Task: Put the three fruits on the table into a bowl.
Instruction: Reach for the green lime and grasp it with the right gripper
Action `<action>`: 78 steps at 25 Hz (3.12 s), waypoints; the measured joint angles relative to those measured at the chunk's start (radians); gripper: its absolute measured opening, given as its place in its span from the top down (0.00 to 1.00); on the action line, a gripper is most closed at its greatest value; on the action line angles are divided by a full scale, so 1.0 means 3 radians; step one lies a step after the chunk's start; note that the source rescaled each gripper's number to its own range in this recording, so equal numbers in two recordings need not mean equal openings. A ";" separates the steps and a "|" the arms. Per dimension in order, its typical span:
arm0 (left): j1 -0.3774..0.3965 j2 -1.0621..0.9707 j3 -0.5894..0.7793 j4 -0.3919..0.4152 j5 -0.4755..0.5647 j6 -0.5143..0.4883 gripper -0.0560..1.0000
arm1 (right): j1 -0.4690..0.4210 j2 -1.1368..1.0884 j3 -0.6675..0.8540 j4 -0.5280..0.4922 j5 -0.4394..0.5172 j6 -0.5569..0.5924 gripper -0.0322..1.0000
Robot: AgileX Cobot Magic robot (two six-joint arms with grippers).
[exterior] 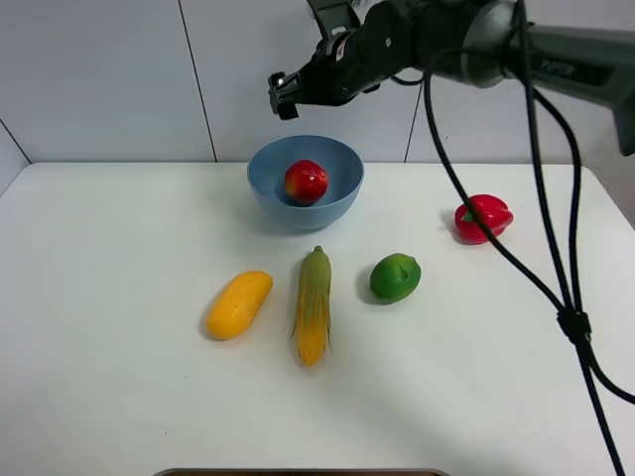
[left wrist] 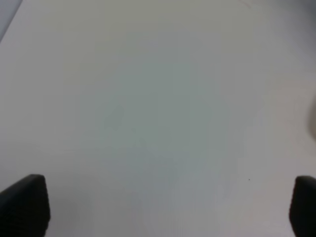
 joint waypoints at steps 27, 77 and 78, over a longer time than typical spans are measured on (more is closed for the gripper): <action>0.0000 0.0000 0.0000 0.0000 0.0000 0.0000 0.00 | 0.0004 -0.1251 0.0192 -0.0247 0.2357 0.1441 0.00; 0.0000 0.0000 0.0000 0.0000 0.0000 0.0000 0.00 | -0.0131 -0.1058 0.2339 -0.0135 0.0792 0.4038 0.00; 0.0000 0.0000 0.0000 0.0000 0.0000 0.0000 0.00 | -0.0136 -0.1058 0.2339 -0.0171 0.0825 0.4053 0.00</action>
